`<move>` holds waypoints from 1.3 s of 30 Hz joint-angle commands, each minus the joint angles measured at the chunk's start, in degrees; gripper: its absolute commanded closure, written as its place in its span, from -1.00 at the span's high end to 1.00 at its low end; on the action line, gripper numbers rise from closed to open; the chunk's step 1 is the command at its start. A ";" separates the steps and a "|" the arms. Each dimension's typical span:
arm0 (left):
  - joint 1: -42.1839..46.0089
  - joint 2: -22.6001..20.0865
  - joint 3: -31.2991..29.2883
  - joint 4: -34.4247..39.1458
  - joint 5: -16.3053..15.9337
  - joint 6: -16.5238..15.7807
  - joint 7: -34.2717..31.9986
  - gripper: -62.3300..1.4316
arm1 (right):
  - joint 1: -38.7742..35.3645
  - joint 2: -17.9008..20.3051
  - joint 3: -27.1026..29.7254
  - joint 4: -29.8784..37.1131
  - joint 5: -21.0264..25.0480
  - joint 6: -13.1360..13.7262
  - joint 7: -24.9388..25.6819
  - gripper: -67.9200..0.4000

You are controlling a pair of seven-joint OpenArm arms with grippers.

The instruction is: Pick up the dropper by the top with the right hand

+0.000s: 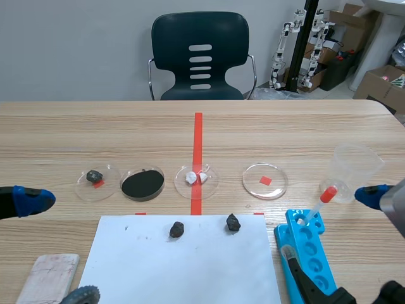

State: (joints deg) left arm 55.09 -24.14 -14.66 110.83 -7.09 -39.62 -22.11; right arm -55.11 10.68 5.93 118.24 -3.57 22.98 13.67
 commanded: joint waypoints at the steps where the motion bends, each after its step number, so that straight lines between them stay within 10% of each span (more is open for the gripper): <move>1: 0.26 -0.17 0.39 0.90 -0.76 -0.22 -0.96 1.00 | -0.13 0.42 0.39 0.09 0.87 -0.22 0.83 1.00; 29: 0.26 -0.17 0.39 0.90 -0.76 -0.22 -0.94 1.00 | -0.66 0.39 0.39 -0.02 5.81 -1.14 3.91 1.00; 39: 0.26 -0.17 0.39 0.90 -0.76 -0.22 -0.96 1.00 | -3.19 0.39 0.39 -1.11 6.86 -5.88 9.25 1.00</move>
State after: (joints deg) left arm 55.09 -24.16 -14.66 110.83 -7.09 -39.62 -22.13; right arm -58.00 10.68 5.93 117.58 2.87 17.15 22.09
